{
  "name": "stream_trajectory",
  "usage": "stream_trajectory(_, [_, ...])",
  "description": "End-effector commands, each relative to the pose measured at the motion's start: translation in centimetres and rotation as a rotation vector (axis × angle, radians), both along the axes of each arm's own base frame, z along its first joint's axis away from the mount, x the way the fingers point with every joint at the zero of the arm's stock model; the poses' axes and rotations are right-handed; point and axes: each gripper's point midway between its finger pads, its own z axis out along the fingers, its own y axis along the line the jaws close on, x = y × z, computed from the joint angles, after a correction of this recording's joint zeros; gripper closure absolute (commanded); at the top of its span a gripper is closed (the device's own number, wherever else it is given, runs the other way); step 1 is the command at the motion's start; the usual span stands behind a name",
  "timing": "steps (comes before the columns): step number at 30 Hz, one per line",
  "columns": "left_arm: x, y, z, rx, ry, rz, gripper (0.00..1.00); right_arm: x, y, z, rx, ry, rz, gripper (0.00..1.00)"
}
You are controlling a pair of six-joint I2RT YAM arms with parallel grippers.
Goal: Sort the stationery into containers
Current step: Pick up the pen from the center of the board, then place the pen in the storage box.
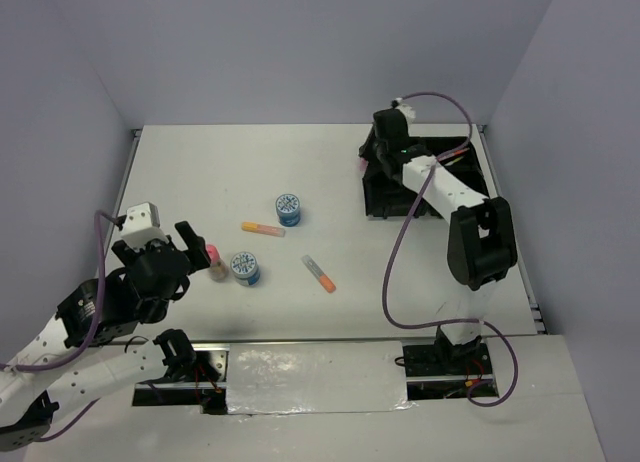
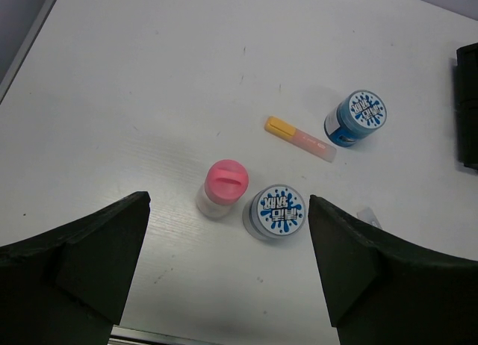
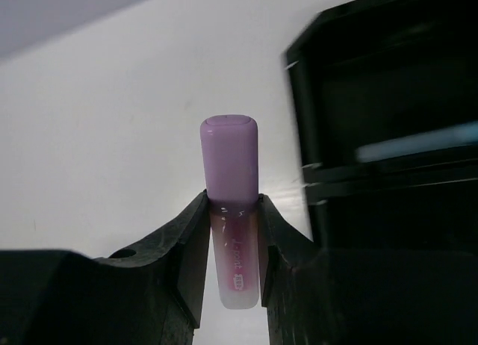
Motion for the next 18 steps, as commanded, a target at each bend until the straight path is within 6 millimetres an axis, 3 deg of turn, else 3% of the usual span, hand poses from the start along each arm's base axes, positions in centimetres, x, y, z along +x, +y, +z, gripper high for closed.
stream_trajectory(1, [-0.1, 0.6, 0.6, -0.024, -0.03, 0.022, 0.01, 3.3, -4.2, 2.4, 0.219, -0.076, -0.339, 1.0])
stream_trajectory(5, [-0.1, 0.5, 0.7, -0.027, -0.032, 0.016, 0.01, 5.3, -7.5, 2.9, 0.211, -0.133, -0.558, 1.0])
stream_trajectory(6, [-0.1, 0.4, 0.6, -0.024, -0.029, 0.014, 0.01, 5.9, -7.7, 3.9, 0.214, -0.158, -0.576, 1.0])
stream_trajectory(10, [0.0, 0.4, 0.6, -0.024, -0.027, 0.013, 0.01, 6.2, -10.6, 3.3, 0.163, -0.13, -0.708, 1.0])
stream_trajectory(14, [0.0, 0.3, 0.6, -0.024, -0.03, 0.008, 0.01, 6.4, -13.4, 1.5, 0.181, -0.105, -0.804, 0.98])
stream_trajectory(18, [0.1, 0.1, 0.6, -0.02, -0.028, 0.0, 0.01, 7.3, -14.3, -0.6, 0.193, -0.057, -0.805, 0.95])
